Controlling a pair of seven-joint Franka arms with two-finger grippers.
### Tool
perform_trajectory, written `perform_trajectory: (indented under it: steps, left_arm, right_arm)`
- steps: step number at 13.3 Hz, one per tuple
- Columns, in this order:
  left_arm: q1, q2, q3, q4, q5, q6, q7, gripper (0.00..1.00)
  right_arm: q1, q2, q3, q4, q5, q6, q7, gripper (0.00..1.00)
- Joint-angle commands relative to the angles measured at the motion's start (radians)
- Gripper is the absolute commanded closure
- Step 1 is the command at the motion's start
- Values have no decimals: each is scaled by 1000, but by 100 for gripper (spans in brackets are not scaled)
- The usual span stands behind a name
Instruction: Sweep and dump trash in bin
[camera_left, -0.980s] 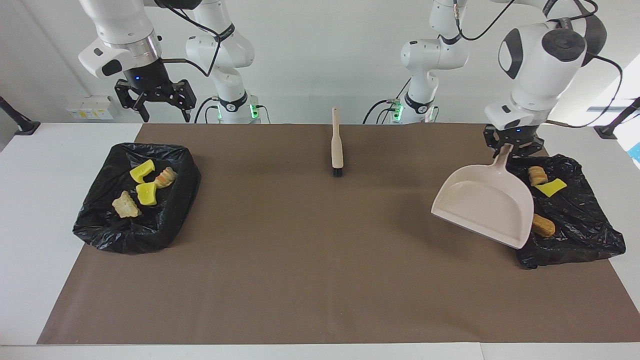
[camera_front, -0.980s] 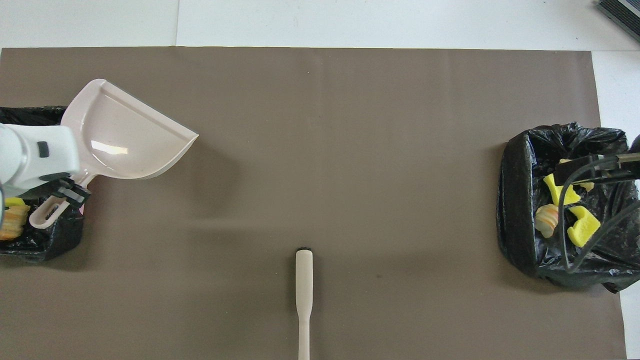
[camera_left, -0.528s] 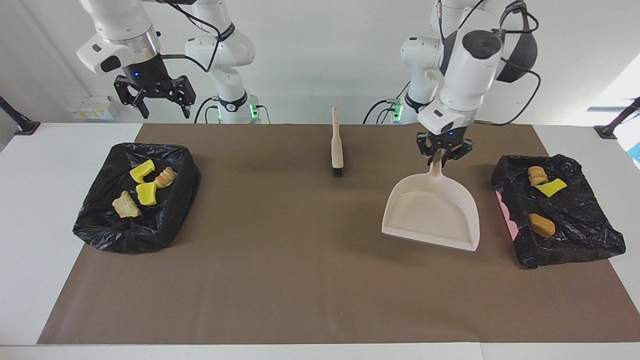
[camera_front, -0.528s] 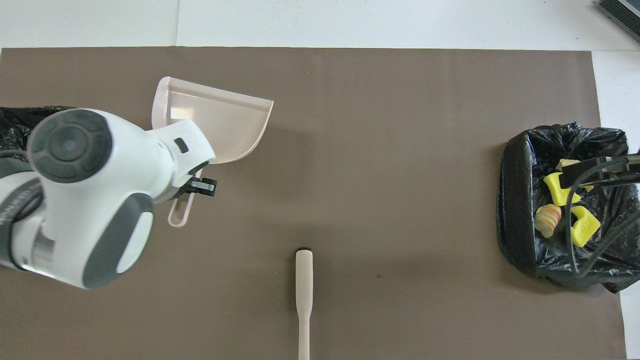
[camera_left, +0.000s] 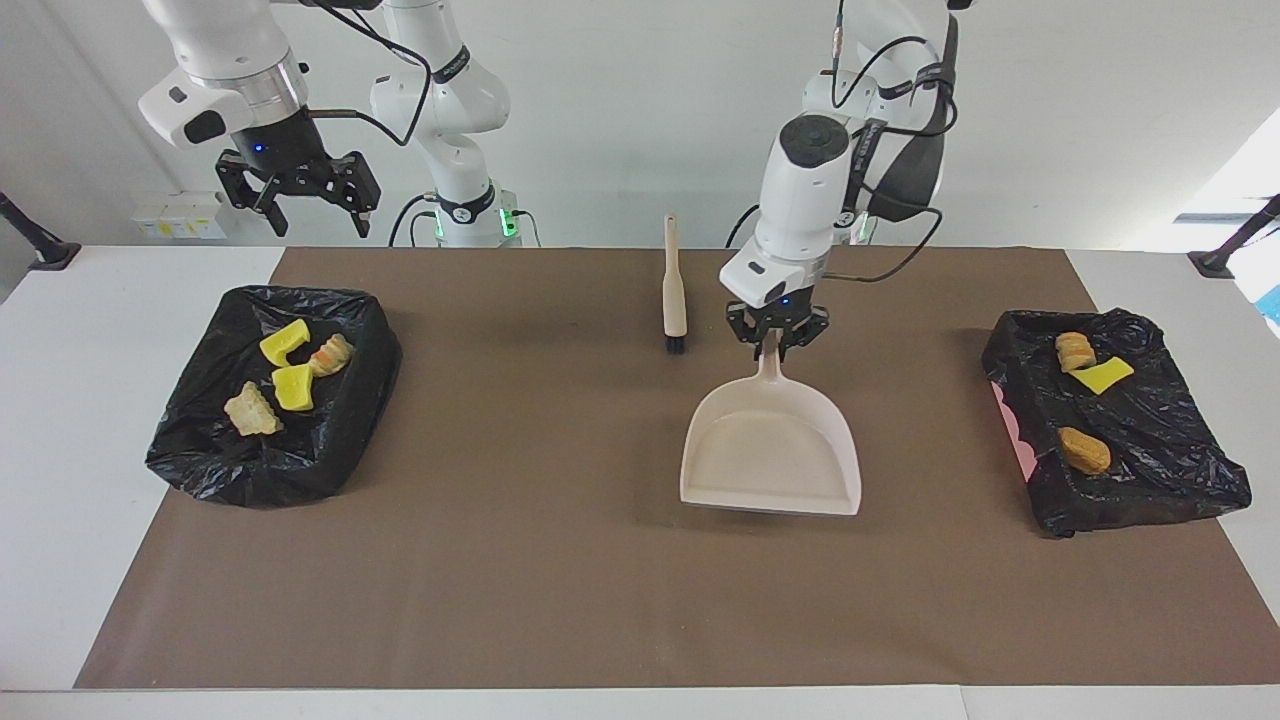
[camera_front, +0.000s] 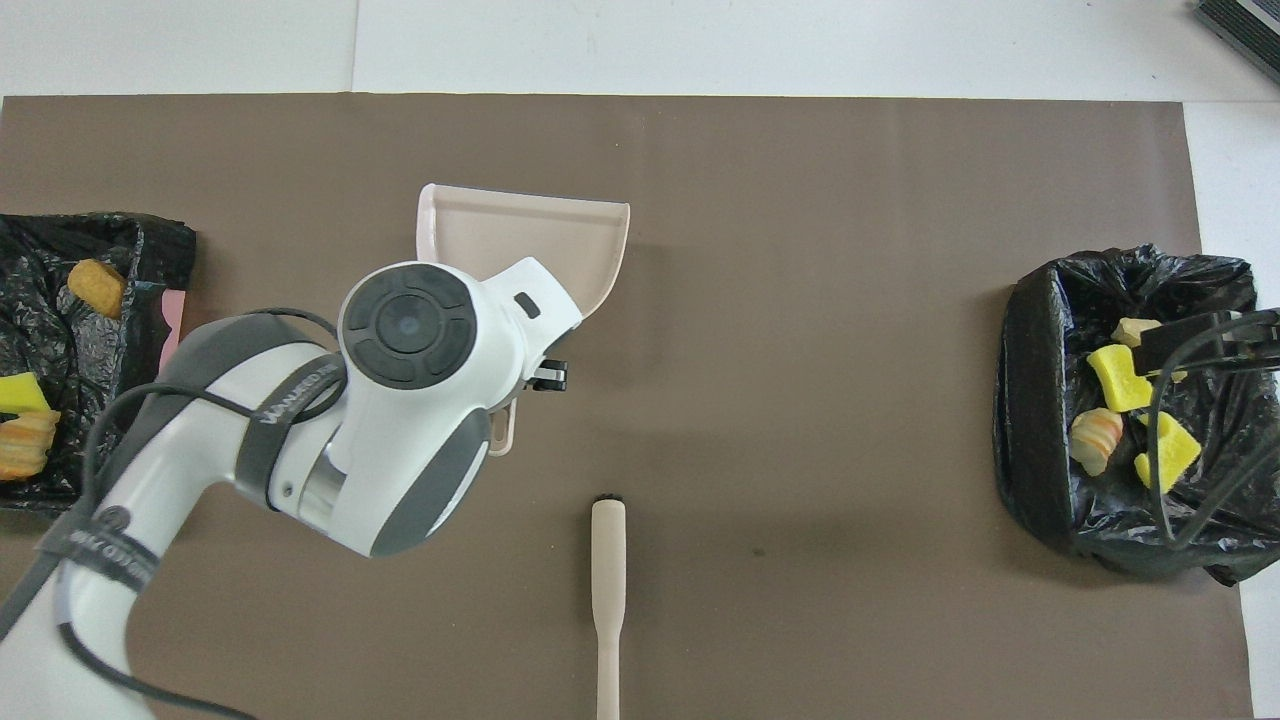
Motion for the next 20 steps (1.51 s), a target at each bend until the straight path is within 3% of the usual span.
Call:
perform_trajectory:
  steps: [1,8,12,13,15,16,18,19,20]
  left_arm:
    - [-26,40,22,55,-45,9,-6,100]
    - [-29,224,25,222,-44,27,-11,100]
    - [-25,229,24,233,-44,27,-9,98]
    - [-23,229,24,230,-47,30,-9,70]
    - [-23,226,24,222,-43,56,-6,40]
    - [-26,226,24,218,-41,59,-5,31]
    - [-28,218,25,215,-41,41,-5,23]
    - [-20,195,27,196,-41,27,-3,15]
    - [-20,154,30,169,-39,9,1,13]
  right_arm:
    - [0,-27,-7,-47,24,35,37,0]
    - [-8,-30,-7,-83,21,157,48,0]
    - [-3,-31,-2,-94,21,161,85,0]
    - [-3,-31,-2,-93,23,159,85,0]
    - [-8,-25,-4,-83,24,153,80,0]
    - [-8,-25,-2,-82,23,149,79,0]
    - [-8,-25,-2,-83,24,149,79,0]
    - [-8,-25,-2,-83,24,150,79,0]
    - [-8,-25,-2,-82,24,149,79,0]
